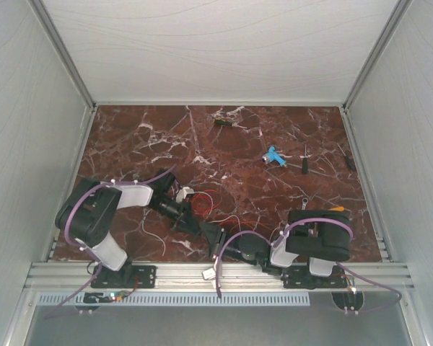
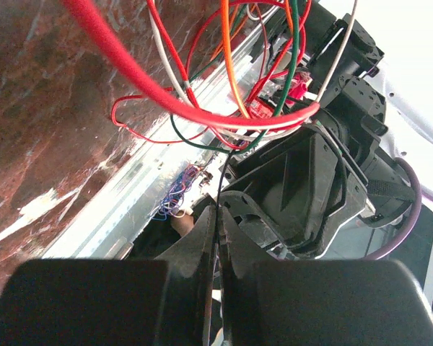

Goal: Zip-tie the wires
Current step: Tie the cable at the center of the board.

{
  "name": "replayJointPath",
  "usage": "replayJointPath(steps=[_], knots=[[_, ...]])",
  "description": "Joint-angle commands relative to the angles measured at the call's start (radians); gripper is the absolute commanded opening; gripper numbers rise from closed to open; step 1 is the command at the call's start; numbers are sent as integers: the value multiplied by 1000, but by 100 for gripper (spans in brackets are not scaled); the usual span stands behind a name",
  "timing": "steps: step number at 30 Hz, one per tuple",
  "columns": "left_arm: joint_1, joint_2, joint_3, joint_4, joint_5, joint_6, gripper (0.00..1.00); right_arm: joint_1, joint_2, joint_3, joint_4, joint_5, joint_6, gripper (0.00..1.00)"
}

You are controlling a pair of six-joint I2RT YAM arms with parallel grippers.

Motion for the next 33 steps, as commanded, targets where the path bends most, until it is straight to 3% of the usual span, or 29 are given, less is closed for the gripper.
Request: replayJointPath(steps=[1,33], knots=[[3,12,11,-23,7,-12,0,13,-4,28,97,-23,-36,0],[2,23,1,10,9,-28,0,21,-20,40,34,-16,-64,0]])
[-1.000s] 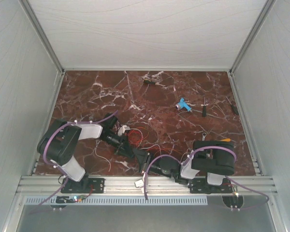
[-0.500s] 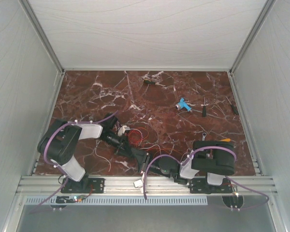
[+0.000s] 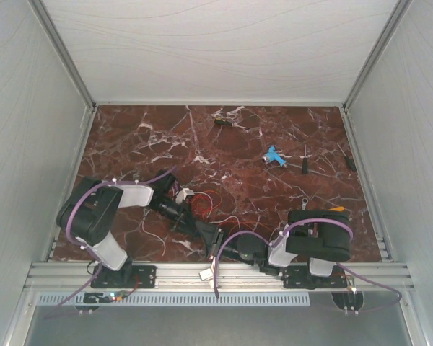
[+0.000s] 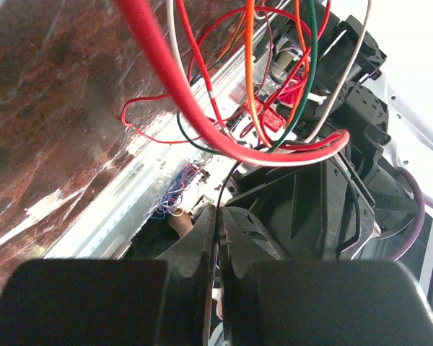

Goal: Zip-tie the wires
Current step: Tie the cable at the center of the board.

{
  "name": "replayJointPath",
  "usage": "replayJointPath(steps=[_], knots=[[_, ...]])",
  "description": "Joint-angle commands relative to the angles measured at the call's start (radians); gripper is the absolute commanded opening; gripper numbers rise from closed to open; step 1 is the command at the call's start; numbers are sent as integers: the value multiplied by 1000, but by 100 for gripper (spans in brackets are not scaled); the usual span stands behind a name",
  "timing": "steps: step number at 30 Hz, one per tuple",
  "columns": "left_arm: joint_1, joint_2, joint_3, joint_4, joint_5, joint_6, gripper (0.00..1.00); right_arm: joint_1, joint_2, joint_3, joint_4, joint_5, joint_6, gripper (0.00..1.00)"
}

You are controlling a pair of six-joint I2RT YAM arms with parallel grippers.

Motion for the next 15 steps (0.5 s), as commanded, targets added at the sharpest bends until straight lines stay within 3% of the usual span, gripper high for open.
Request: replayJointPath(steps=[1,15], knots=[[2,9,8,6,10,-24,0,12,-19,4,42,-10,-35,0],[2,1,-8,15,8,-25,0,-15,-59,-4,22,-4,-42,0]])
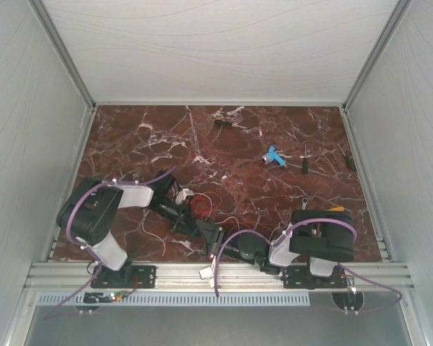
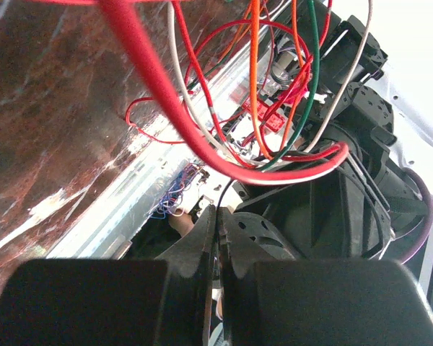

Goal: Zip-tie the wires
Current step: Tie the cable at the center of the board.

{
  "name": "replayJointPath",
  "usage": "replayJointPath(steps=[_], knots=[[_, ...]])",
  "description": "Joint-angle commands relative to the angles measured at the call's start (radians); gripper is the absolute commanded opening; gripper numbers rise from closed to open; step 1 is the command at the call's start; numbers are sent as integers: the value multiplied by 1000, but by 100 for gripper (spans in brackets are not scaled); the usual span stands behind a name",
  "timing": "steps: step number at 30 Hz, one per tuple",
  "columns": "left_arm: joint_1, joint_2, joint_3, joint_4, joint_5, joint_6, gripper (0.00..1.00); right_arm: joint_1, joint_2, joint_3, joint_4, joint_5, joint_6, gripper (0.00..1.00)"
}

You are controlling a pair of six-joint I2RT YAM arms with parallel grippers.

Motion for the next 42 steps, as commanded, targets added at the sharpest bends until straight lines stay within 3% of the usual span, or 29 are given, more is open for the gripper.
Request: replayJointPath(steps=[1,42], knots=[[2,0,0,5,8,-21,0,-10,-35,-5,24,-7,-34,0],[2,-4,14,-9,19,-14,0,21,24,-21,41,45,-30,0]])
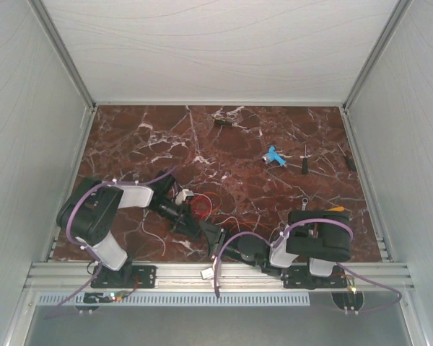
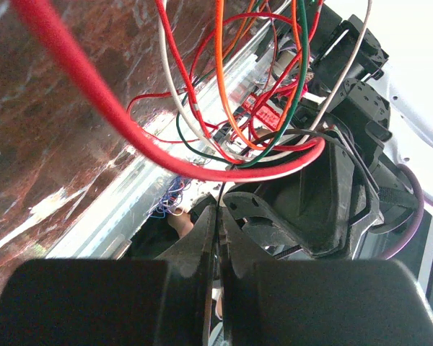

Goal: Zip-tie the wires
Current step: Tie the cable at the center of the board.

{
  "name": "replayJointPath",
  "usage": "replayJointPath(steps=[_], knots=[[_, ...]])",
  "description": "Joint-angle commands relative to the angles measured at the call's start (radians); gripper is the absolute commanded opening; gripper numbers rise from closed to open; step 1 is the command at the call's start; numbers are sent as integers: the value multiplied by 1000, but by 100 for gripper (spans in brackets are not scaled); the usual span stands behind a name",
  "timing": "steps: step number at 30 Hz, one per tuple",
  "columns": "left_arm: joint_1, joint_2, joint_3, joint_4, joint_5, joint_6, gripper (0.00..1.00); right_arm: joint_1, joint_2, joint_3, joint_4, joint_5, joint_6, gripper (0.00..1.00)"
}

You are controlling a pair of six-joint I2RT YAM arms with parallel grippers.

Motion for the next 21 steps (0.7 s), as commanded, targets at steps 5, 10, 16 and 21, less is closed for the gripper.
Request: replayJointPath(steps=[5,10,16,21], knots=[[2,-4,20,-12,17,-14,0,16,17,5,48,0,-20,0],[2,-5,19,-14,18,-13,0,20,32,15,40,-6,-24,0],[2,-6,14,-10,15,-11,0,21,34,18,41,-6,-28,0],[2,-1,10,-6,16,-13,0,27,22,30,24,-12,-40,0]])
